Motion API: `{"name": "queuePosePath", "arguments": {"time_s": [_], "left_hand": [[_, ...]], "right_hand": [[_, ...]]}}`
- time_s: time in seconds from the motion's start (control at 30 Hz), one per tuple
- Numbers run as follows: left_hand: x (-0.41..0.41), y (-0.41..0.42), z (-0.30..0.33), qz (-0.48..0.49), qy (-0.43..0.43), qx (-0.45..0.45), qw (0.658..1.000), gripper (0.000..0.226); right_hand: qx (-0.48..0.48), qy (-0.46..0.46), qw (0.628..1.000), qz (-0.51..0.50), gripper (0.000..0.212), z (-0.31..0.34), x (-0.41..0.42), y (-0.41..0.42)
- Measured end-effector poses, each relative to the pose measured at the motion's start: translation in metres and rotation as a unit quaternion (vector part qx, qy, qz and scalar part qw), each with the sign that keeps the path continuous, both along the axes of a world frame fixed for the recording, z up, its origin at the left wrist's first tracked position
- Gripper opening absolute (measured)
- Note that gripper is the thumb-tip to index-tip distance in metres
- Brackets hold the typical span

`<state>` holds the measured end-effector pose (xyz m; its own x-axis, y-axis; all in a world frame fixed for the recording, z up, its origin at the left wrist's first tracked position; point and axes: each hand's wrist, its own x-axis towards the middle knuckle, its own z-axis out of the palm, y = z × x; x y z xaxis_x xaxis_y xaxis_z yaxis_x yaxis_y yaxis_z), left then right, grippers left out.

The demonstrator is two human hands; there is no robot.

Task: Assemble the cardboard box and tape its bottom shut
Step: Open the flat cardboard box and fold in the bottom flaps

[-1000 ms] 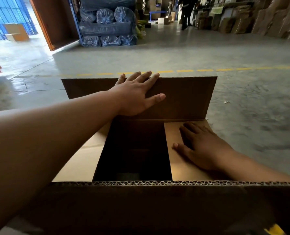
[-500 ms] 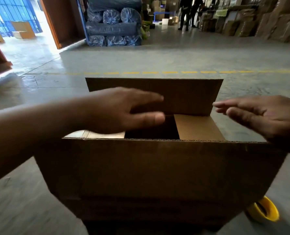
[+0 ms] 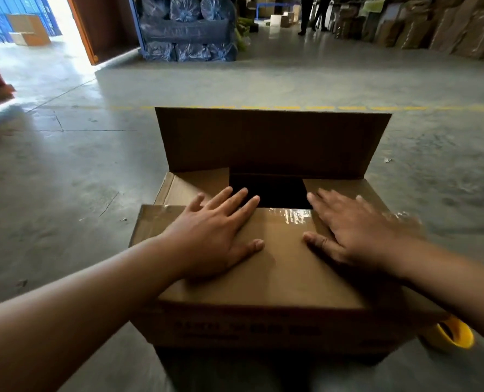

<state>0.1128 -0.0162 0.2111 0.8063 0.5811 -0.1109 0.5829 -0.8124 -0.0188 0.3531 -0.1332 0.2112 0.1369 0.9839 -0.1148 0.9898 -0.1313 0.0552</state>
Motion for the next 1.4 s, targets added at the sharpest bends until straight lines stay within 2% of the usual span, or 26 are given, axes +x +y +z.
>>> {"name": "queuePosePath", "arguments": {"time_s": [0.1, 0.2, 0.27, 0.33, 0.4, 0.43, 0.5, 0.57, 0.73, 0.8, 0.87, 0.93, 1.0, 1.2, 1.4], "left_hand": [[-0.003, 0.008, -0.020, 0.049, 0.013, -0.065, 0.997, 0.085], [-0.003, 0.011, -0.026, 0.057, -0.018, -0.057, 0.997, 0.086], [-0.004, 0.008, -0.026, 0.052, -0.061, -0.042, 0.996, 0.086], [-0.006, 0.005, -0.029, 0.036, -0.119, -0.018, 0.992, 0.086], [-0.008, 0.004, -0.032, 0.013, -0.177, 0.021, 0.984, 0.087], [-0.008, 0.003, -0.033, 0.004, -0.200, 0.037, 0.979, 0.087], [-0.008, 0.002, -0.035, -0.004, -0.229, 0.054, 0.972, 0.089], [-0.009, -0.001, -0.034, -0.003, -0.242, 0.071, 0.968, 0.091], [-0.011, -0.003, -0.030, -0.001, -0.269, 0.110, 0.957, 0.094], [-0.011, -0.002, -0.029, 0.007, -0.236, 0.089, 0.968, 0.094], [-0.008, 0.002, -0.030, 0.029, -0.166, 0.020, 0.985, 0.087], [-0.003, 0.009, -0.031, 0.050, -0.070, -0.036, 0.996, 0.083], [0.006, 0.012, -0.030, 0.059, -0.019, -0.058, 0.996, 0.082], [0.048, 0.005, -0.029, 0.052, -0.010, -0.078, 0.996, 0.080], [0.073, 0.003, -0.030, 0.055, -0.001, -0.076, 0.996, 0.086]], "right_hand": [[-0.031, 0.035, 0.999, -0.016, 0.092, -0.021, -0.002, -0.002], [-0.020, 0.033, 0.999, -0.009, 0.090, -0.021, -0.004, -0.001], [0.084, -0.008, 0.994, 0.072, 0.084, -0.005, -0.009, 0.003], [0.256, -0.012, 0.951, 0.171, 0.063, 0.014, -0.012, 0.012], [0.380, 0.004, 0.909, 0.170, 0.055, 0.036, -0.012, 0.029], [0.402, 0.001, 0.906, 0.131, 0.058, 0.046, -0.009, 0.040], [0.373, -0.009, 0.927, 0.038, 0.066, 0.057, 0.000, 0.062], [0.296, -0.025, 0.955, -0.014, 0.071, 0.055, 0.005, 0.072], [0.203, -0.038, 0.976, 0.061, 0.068, 0.025, -0.002, 0.040], [0.100, -0.004, 0.993, 0.069, 0.079, 0.006, -0.006, 0.028], [0.030, 0.040, 0.997, 0.060, 0.090, -0.016, -0.005, 0.022], [0.015, 0.076, 0.996, 0.045, 0.092, -0.029, -0.007, 0.019], [0.011, 0.074, 0.996, 0.041, 0.090, -0.033, -0.008, 0.019], [-0.008, 0.089, 0.995, 0.041, 0.090, -0.027, 0.006, 0.009], [-0.010, 0.097, 0.992, -0.074, 0.087, -0.025, 0.079, -0.034]]}}
